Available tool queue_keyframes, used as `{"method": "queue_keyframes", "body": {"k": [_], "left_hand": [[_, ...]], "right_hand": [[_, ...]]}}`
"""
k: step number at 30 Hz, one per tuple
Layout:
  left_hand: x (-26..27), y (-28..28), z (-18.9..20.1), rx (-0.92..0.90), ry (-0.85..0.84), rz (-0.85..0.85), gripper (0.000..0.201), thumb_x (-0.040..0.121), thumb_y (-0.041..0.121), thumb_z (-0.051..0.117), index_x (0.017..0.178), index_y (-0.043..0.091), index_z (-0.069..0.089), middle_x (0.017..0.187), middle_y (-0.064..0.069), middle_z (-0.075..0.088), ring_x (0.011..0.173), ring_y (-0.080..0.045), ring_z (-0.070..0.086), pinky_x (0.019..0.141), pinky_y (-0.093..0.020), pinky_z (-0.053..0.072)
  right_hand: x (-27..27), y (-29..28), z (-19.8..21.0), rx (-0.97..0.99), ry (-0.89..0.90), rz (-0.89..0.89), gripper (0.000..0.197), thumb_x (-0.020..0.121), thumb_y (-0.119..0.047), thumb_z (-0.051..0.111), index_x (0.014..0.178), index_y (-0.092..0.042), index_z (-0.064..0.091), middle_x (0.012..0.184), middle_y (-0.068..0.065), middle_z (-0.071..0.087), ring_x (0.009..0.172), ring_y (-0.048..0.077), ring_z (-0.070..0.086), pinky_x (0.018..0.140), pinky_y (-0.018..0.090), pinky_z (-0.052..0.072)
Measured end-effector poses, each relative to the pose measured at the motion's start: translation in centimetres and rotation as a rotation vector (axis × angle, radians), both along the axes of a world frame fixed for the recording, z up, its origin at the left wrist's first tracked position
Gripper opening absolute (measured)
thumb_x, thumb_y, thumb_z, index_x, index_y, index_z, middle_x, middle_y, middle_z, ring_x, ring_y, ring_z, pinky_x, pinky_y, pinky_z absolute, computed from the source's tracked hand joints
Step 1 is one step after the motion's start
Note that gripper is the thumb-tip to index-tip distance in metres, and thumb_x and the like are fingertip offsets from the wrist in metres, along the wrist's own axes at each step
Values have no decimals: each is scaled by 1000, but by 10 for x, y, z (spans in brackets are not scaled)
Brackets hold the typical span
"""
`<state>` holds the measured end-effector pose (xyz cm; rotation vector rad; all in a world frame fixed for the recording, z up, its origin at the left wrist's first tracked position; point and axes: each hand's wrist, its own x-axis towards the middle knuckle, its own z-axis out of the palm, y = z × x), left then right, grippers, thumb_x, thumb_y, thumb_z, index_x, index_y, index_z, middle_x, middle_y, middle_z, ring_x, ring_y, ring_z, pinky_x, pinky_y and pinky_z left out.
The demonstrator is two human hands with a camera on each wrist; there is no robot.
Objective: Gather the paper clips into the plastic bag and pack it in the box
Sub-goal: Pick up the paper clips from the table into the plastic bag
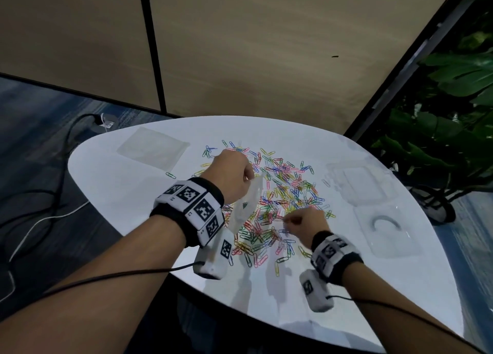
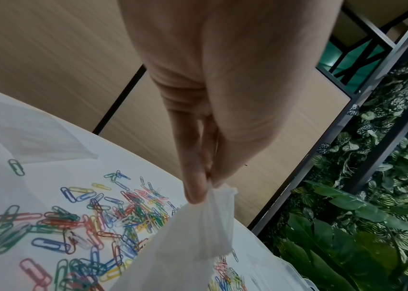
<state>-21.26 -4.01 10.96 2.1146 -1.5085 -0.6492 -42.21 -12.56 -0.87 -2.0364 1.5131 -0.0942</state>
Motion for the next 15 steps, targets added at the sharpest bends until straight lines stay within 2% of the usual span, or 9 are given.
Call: {"method": "queue_keyframes", "body": {"k": [2,4,6,7,9,11,13,15], "left_hand": [[-3,-2,0,4,5,-6,22,94,12,63,110,11,78,108,-6,74,90,-19,66,84,-25,54],[-8,-5,-1,6,3,-8,21,94,11,63,110,12,78,108,-6,74,90,-19,65,84,-26,55],[-13,-7,-4,7,-6,6,21,93,10,63,107,12,79,106,-7,75,93,-21,66,86,-29,57],[-15,-8,-5,6,-13,19,20,93,10,64,105,13,80,105,-7,75,95,-22,67,86,-30,58],[-19,-10,-6,-6,-21,39,20,92,10,63,99,15,81,100,-7,76,94,-24,69,82,-28,57],[-24,-10,-8,-17,-21,51,21,91,10,62,96,17,81,98,-6,75,89,-23,68,81,-28,55],[-26,-9,-8,-13,-11,61,21,90,8,62,94,17,81,99,-6,75,86,-22,69,86,-32,59],[-27,-9,-9,-25,-8,70,21,90,6,63,96,14,81,100,-8,76,90,-24,72,88,-35,60]], "right_hand": [[-5,-12,19,184,-266,-201,16,79,-10,79,95,-11,78,86,5,77,81,19,73,88,32,58],[-3,-16,45,346,-644,-326,16,78,-3,78,94,-3,76,89,13,76,86,27,74,86,37,60],[6,-10,70,487,-943,-349,19,82,4,71,101,8,70,97,18,73,91,29,71,81,30,61],[12,-6,80,548,-1025,-342,22,83,5,69,104,11,67,99,19,72,92,27,71,79,27,60],[26,5,89,643,-1101,-330,23,85,4,68,106,12,66,98,18,73,90,23,72,78,24,59],[36,14,83,695,-1103,-346,20,85,4,68,104,11,67,95,18,73,85,22,73,74,23,59],[44,20,77,674,-1047,-389,8,85,3,68,93,7,69,90,18,73,81,23,73,73,25,60],[50,22,74,618,-983,-412,4,86,4,68,89,4,70,90,19,73,81,25,73,76,29,61]]}}
